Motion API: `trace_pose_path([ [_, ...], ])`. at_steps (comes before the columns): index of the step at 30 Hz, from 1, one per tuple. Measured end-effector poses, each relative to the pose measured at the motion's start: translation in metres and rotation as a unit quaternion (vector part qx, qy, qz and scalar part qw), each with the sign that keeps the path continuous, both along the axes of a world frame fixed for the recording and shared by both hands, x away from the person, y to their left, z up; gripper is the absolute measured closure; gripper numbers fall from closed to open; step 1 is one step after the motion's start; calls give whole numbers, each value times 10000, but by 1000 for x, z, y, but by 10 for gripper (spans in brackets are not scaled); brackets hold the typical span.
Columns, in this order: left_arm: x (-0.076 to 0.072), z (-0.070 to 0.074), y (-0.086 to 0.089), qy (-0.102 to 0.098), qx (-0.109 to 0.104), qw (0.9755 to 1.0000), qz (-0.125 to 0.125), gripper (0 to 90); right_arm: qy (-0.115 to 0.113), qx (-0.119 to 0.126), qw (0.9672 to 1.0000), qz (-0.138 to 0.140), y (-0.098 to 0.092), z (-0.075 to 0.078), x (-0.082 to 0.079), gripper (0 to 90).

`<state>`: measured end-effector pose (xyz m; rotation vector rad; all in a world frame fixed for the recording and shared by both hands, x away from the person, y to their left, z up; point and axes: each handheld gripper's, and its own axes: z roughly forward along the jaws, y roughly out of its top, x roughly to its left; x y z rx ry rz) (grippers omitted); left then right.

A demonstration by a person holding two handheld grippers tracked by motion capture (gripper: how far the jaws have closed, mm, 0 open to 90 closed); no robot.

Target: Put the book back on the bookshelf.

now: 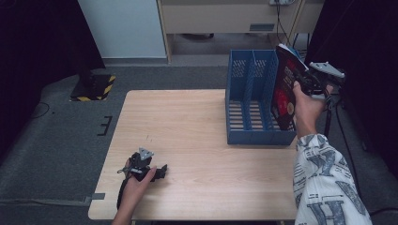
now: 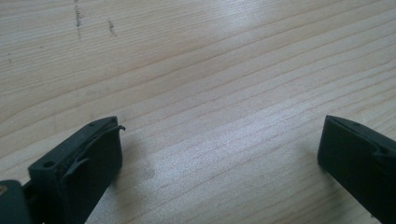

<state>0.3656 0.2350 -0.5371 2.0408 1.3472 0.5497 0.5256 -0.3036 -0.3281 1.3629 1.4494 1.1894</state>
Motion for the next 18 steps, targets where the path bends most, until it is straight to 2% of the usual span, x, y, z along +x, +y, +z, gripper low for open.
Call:
trace_pose_path([
  [18,0,0,0,-4,-7,10000,-6,0,81,-66,9999,60,2,-19,0,871],
])
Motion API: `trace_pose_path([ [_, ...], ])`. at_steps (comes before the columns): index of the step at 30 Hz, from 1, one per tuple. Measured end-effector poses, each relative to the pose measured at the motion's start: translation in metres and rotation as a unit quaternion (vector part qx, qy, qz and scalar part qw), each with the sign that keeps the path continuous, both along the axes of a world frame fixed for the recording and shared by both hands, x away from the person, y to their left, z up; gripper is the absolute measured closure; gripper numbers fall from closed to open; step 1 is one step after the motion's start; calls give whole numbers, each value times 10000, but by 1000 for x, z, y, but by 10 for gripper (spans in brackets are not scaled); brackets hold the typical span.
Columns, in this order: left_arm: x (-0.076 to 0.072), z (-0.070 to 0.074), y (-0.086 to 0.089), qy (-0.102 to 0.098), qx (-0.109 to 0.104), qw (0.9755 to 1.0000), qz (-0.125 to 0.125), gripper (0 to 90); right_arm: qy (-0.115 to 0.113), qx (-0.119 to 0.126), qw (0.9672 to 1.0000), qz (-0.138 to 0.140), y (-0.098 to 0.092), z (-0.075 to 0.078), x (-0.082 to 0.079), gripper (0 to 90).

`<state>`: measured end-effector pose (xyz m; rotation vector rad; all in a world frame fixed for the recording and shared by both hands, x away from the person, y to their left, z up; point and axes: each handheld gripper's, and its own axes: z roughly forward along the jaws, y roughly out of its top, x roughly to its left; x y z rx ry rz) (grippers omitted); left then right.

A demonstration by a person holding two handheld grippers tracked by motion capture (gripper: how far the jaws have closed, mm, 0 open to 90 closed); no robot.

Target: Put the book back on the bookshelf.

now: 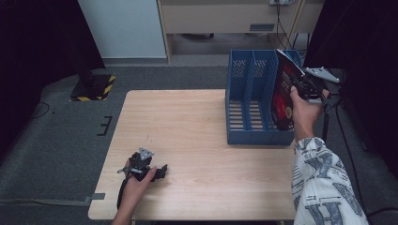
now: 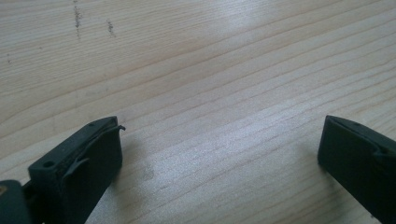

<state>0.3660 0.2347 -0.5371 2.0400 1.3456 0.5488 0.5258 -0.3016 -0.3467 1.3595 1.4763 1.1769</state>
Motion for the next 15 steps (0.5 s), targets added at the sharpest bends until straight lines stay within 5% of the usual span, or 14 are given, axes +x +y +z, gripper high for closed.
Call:
trace_pose_path([
  [15,0,0,0,1,0,10000,0,0,54,-64,9999,101,2,-2,-2,870],
])
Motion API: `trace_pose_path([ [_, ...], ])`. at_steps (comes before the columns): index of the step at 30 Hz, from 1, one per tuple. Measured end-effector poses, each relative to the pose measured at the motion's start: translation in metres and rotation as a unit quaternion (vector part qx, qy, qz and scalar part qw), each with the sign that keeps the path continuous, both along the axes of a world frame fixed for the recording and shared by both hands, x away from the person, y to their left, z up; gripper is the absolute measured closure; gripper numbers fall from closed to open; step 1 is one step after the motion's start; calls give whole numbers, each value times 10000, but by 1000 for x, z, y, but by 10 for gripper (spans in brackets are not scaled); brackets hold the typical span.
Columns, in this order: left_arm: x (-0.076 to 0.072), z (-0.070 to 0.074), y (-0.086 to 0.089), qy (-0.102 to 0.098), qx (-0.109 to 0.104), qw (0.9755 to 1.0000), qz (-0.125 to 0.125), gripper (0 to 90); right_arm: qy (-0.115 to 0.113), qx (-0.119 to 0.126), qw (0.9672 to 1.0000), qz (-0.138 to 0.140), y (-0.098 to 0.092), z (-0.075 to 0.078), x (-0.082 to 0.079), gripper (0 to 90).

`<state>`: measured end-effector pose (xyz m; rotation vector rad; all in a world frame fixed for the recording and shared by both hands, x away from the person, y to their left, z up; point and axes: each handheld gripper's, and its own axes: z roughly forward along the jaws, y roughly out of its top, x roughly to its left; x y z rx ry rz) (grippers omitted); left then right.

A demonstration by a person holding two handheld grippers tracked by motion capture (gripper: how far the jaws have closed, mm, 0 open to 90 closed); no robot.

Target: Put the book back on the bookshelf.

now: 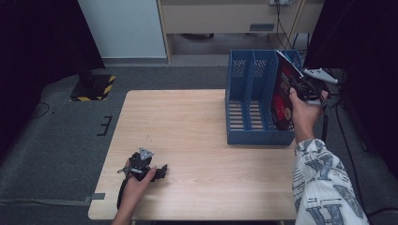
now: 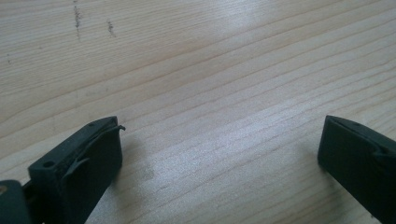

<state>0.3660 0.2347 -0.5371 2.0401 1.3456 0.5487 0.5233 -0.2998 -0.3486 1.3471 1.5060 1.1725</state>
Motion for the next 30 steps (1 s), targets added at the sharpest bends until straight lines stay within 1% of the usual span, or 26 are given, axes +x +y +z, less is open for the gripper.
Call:
trace_pose_path([
  [7,0,0,0,0,-1,10000,-3,0,75,-63,9999,57,0,0,-3,868],
  [13,0,0,0,0,-2,10000,-1,0,180,-64,9997,141,-1,-2,-10,858],
  [19,0,0,0,-1,-1,10000,-1,0,275,-115,9994,194,-3,-2,-15,851],
  [24,0,0,0,0,0,10000,-2,0,379,-156,9986,333,-2,0,-17,824],
  [30,0,0,0,0,-1,10000,-3,0,480,-239,9976,445,-1,4,-18,760],
])
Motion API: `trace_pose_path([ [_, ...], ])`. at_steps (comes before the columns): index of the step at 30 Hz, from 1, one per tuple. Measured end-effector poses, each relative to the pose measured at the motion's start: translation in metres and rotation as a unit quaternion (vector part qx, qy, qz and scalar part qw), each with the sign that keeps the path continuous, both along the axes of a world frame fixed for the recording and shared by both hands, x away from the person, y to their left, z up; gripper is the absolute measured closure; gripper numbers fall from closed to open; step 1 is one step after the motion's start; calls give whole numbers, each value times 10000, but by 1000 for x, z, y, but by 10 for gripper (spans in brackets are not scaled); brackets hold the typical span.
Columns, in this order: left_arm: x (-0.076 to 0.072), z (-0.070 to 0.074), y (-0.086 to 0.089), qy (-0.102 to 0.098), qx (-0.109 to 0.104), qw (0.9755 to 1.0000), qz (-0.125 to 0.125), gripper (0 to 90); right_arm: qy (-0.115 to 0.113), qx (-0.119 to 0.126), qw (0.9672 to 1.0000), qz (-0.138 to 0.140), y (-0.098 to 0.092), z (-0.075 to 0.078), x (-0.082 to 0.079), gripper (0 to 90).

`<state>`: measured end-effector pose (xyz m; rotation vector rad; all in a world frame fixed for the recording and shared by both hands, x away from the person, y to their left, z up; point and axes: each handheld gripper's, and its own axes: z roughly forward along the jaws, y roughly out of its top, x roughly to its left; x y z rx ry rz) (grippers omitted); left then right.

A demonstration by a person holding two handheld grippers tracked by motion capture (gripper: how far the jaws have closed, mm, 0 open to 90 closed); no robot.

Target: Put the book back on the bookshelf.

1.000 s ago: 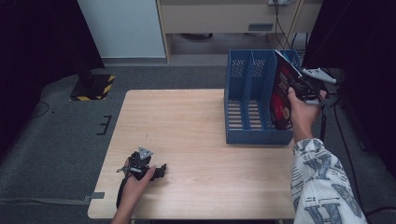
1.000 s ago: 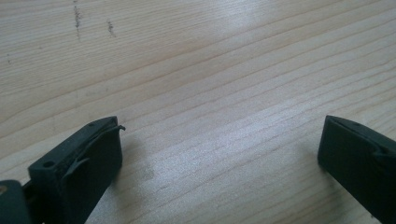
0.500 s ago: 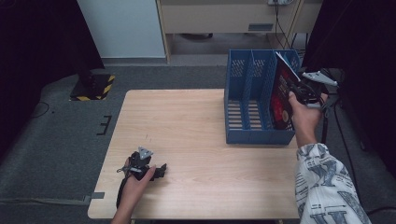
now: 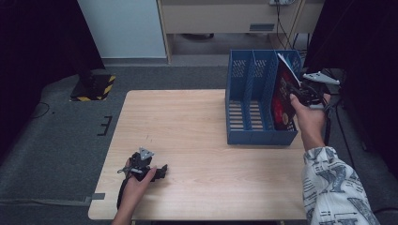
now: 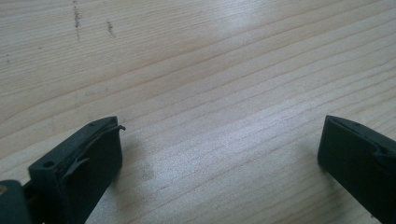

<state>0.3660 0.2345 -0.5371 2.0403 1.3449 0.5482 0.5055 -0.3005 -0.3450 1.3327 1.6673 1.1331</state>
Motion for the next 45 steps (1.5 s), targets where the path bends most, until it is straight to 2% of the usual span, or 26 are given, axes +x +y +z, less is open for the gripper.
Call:
trace_pose_path([
  [3,0,0,0,-1,0,10000,0,0,23,39,10000,22,0,2,1,729],
  [10,0,0,0,1,0,10000,-3,0,12,76,10000,40,-1,8,2,717],
  [16,0,0,0,1,3,10000,-5,0,119,39,9999,66,-1,10,4,761],
  [21,0,0,0,2,3,10000,-9,0,214,-58,9997,62,0,11,6,853],
  [27,0,0,-1,4,7,10000,-21,0,224,-97,9997,63,1,11,6,871],
  [38,0,0,-1,3,5,10000,-19,0,71,-366,9990,-251,2,12,11,872],
  [45,0,0,-1,2,2,10000,-19,0,-42,-416,9979,-499,4,15,19,872],
])
